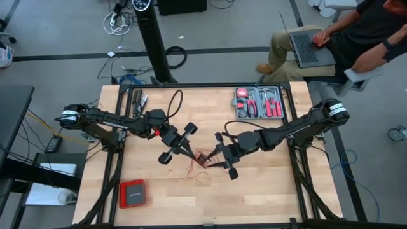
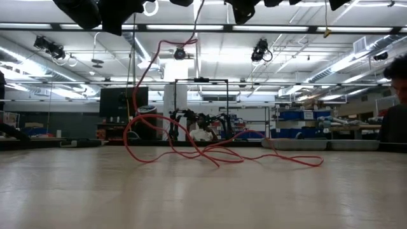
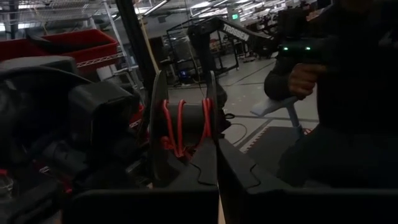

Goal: Coil cords
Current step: Coil the red cable wire onto the black spool

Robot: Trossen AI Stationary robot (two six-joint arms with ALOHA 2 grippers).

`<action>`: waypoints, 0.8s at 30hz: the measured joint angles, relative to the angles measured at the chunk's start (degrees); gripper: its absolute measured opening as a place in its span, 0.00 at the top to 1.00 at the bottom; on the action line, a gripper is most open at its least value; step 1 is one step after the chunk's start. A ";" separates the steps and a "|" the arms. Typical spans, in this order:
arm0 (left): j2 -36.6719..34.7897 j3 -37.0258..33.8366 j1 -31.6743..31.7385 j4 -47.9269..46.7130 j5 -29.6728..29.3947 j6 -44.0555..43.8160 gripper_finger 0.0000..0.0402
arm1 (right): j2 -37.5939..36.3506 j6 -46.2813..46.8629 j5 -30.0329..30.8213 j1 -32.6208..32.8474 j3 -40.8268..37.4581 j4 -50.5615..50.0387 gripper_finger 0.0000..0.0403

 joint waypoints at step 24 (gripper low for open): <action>0.00 0.02 -0.13 0.83 -2.85 1.44 1.00 | 4.59 -7.77 8.33 0.73 -0.08 -1.21 0.96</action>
